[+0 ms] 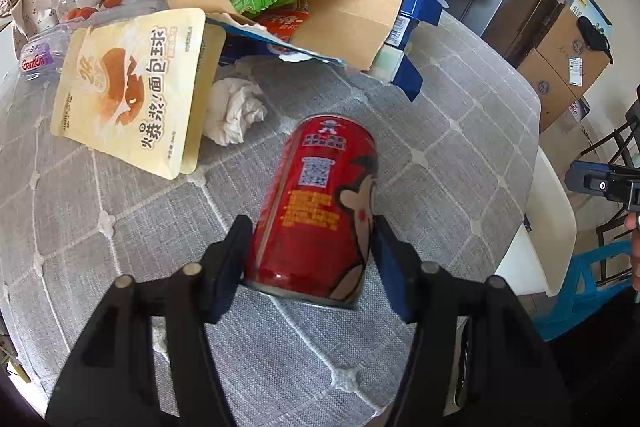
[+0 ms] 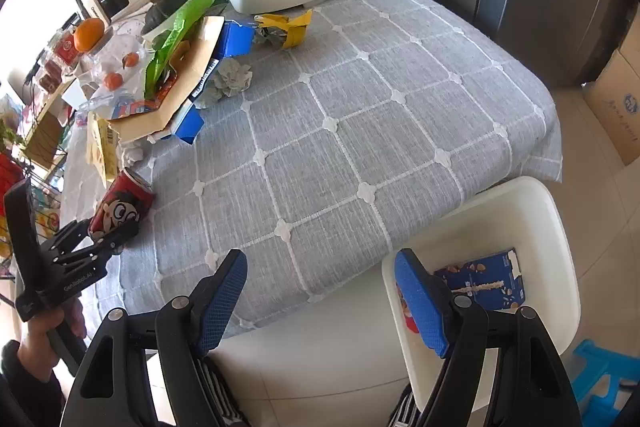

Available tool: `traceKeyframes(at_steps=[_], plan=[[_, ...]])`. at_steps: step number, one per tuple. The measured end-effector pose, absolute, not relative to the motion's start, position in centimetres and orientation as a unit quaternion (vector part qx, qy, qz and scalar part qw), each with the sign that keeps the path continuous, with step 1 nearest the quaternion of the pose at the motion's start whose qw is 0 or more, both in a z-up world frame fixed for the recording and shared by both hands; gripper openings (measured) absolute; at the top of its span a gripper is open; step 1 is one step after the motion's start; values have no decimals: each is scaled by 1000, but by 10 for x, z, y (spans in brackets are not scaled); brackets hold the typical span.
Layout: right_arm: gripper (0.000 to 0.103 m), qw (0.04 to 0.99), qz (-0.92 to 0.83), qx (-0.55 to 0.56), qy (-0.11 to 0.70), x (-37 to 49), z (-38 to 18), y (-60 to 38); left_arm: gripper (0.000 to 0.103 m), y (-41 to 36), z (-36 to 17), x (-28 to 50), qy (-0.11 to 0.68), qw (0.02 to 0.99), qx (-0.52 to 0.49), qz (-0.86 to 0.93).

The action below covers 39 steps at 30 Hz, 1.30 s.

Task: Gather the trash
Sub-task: 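Grasp the green snack bag with the right gripper while the left holds the can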

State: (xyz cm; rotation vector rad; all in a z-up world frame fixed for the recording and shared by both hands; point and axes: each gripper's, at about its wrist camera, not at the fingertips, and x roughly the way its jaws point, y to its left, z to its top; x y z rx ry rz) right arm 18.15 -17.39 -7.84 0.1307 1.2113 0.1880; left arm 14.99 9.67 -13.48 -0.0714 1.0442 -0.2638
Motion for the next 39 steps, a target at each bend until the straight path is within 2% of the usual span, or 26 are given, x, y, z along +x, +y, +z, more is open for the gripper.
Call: traceKeyframes(at_steps=[9, 17, 25, 37, 38, 39], plan=[[78, 819, 82, 69, 564, 181, -76, -174, 54, 109, -109, 133, 497, 855, -102, -109], [78, 829, 158, 47, 534, 175, -58, -127, 54, 155, -75, 110, 447, 871, -192, -66], [76, 847, 231, 65, 474, 231, -25, -53, 54, 177, -52, 111, 382, 909, -165, -14], [57, 841, 224, 155, 467, 353, -79, 7, 54, 209, -52, 122, 369, 912, -182, -2], [52, 843, 222, 158, 464, 358, -80, 9, 54, 211, -54, 122, 371, 910, -187, 0], [41, 844, 218, 157, 464, 364, -81, 12, 54, 214, -55, 122, 373, 908, -191, 2]])
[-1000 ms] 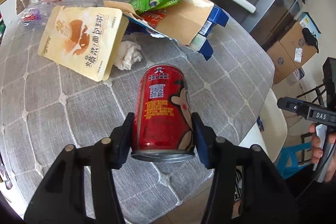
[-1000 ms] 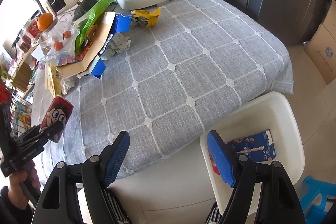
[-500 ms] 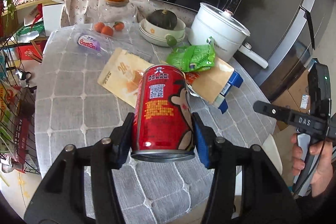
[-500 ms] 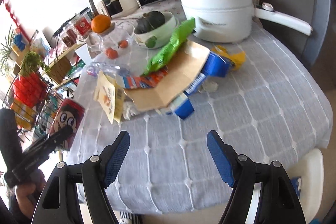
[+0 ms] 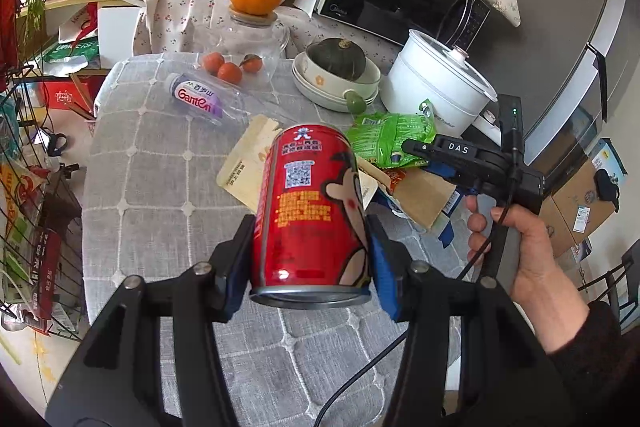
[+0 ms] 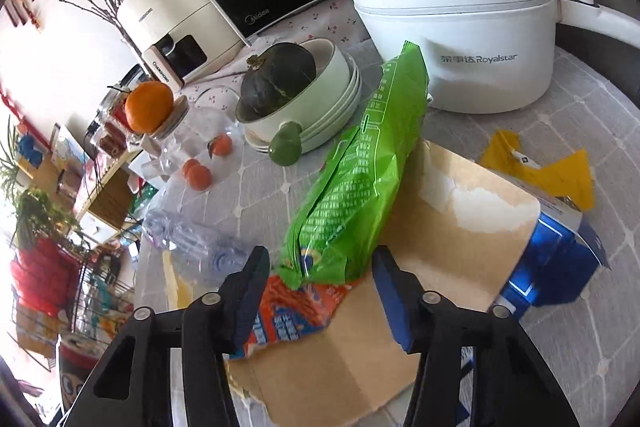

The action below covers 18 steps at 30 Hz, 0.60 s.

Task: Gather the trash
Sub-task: 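Grasp the green snack bag with the right gripper while the left holds the can, then carry the green bag into the bin and release it while the left carries the can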

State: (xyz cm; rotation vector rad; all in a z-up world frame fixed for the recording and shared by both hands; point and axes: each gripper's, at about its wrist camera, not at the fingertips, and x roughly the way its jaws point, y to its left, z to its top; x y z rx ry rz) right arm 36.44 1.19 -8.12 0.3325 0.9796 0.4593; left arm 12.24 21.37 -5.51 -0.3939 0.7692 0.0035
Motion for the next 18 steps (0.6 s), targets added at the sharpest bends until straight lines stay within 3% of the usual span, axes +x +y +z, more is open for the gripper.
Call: traceKeyframes(at_steps=[2, 3, 9, 18], plan=[[24, 846, 206, 147, 470, 372, -84, 18, 54, 217, -57, 122, 374, 906, -197, 5], [21, 847, 202, 144, 470, 374, -86, 19, 54, 218, -57, 122, 374, 906, -199, 6], [15, 871, 207, 133, 425, 354, -52, 11, 54, 218, -54, 116, 370, 905, -211, 0], [15, 894, 240, 119, 360, 286, 33, -41, 54, 195, -37, 104, 355, 908, -220, -29]])
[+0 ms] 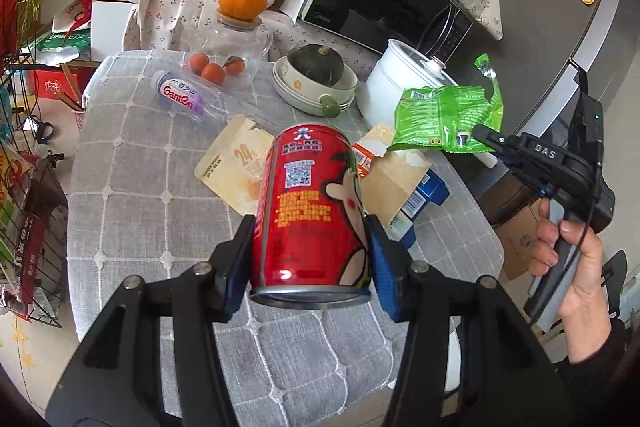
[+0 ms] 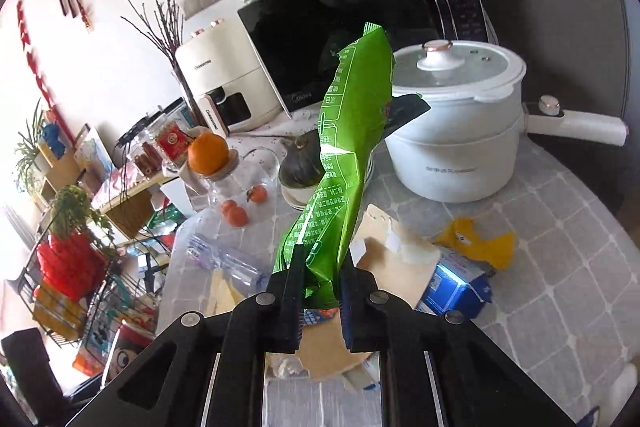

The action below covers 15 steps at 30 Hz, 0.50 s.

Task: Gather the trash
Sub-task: 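Carry the green bag into the bin and release it while the left carries the can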

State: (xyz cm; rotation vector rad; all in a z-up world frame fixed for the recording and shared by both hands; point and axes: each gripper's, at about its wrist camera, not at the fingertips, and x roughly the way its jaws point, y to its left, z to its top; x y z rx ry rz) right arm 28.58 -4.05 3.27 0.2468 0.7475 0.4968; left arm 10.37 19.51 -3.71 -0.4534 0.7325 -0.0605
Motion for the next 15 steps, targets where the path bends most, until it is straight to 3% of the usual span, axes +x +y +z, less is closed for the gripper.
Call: traceKeyframes(at_steps=[6, 15], plan=[[15, 903, 229, 105, 348, 224, 55, -101, 54, 160, -25, 96, 349, 914, -201, -58], [15, 909, 154, 86, 377, 146, 33, -193, 54, 104, -19, 88, 355, 914, -167, -105]])
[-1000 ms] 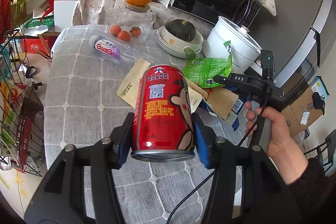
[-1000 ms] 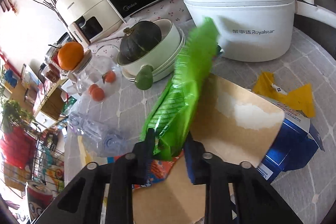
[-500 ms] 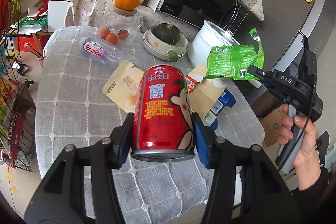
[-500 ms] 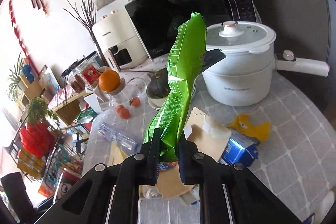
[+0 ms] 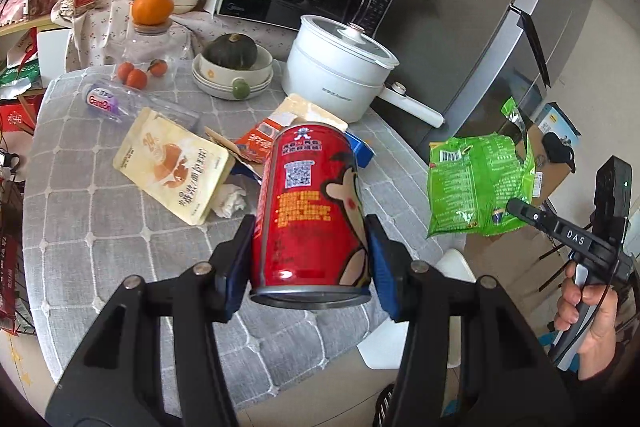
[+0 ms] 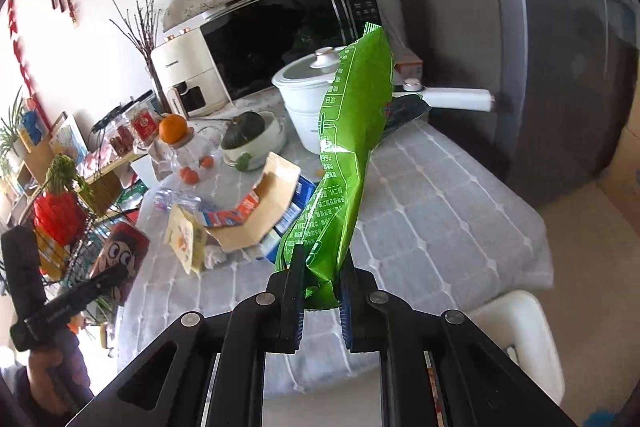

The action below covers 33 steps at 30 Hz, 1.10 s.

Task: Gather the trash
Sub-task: 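Carry the green bag into the bin and release it while the left carries the can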

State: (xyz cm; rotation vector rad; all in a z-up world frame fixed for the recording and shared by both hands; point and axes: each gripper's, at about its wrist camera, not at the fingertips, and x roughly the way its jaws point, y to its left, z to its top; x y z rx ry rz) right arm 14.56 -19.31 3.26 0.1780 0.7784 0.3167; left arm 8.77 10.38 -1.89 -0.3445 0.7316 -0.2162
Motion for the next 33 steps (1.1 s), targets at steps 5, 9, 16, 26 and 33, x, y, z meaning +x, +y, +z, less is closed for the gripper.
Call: traceKeyframes(at_steps=[5, 9, 16, 26, 33], plan=[[15, 905, 104, 88, 403, 122, 13, -241, 54, 71, -22, 87, 365, 909, -155, -130], [15, 905, 67, 78, 412, 116, 4, -278, 54, 42, -25, 89, 373, 905, -137, -152], [15, 875, 17, 103, 473, 109, -37, -345, 54, -10, -32, 99, 391, 896, -99, -185], [15, 811, 12, 164, 561, 114, -97, -393, 54, -78, -45, 102, 414, 878, -55, -233], [15, 777, 44, 159, 607, 117, -121, -378, 54, -114, -55, 103, 427, 867, -27, -254]])
